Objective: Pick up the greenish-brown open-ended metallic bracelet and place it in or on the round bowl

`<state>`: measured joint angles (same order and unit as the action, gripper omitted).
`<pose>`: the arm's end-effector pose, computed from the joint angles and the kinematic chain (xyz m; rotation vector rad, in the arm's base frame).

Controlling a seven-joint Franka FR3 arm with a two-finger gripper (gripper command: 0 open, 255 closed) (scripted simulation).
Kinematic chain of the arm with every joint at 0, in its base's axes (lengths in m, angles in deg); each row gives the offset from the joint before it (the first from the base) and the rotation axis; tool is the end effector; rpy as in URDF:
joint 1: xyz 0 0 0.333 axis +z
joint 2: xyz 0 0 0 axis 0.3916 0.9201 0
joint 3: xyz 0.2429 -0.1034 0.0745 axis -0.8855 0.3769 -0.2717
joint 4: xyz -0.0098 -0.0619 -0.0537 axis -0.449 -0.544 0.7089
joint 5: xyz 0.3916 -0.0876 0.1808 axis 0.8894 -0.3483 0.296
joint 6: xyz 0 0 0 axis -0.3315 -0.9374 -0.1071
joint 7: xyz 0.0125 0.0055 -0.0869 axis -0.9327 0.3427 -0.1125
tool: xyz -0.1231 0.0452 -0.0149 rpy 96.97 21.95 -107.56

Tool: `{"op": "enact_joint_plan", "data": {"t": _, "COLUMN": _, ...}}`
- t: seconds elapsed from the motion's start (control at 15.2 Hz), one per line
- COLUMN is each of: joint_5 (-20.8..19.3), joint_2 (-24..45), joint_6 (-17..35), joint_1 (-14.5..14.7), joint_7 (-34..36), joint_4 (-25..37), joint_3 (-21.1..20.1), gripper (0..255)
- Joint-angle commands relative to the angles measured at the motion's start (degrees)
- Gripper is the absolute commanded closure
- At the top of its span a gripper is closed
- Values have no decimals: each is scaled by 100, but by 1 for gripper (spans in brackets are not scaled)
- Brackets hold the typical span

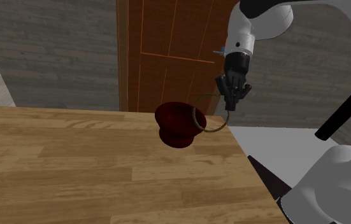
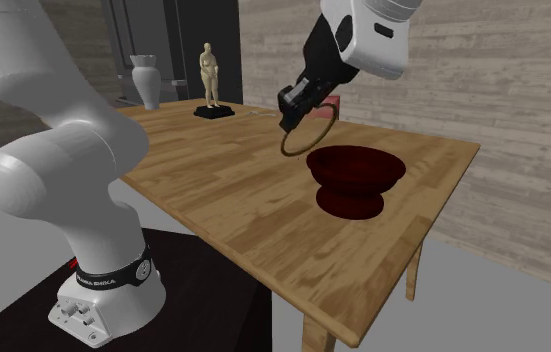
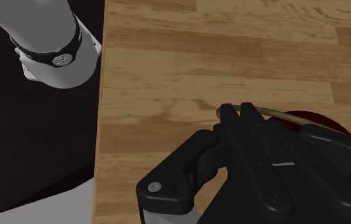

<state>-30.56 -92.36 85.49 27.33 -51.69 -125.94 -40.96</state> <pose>0.4445 0.0425 0.4373 -2.6070 0.5499 0.8447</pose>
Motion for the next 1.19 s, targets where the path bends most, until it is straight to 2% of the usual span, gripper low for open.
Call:
{"op": "enact_joint_plan", "data": {"t": 0.0, "joint_5": 83, "joint_2": 498, "joint_6": -7, "joint_1": 52, "joint_7": 41, "joint_4": 517, "joint_3": -17, "gripper": 255}}
{"op": "enact_joint_plan", "data": {"t": 0.4, "joint_5": 309, "joint_2": 1730, "joint_6": -88, "joint_1": 162, "joint_7": 231, "joint_4": 1896, "joint_3": -92, "gripper": 255}}
{"op": "enact_joint_plan", "data": {"t": 1.12, "joint_5": 263, "joint_2": 1844, "joint_6": 644, "joint_1": 183, "joint_7": -97, "joint_4": 1212, "joint_3": -119, "gripper": 255}}
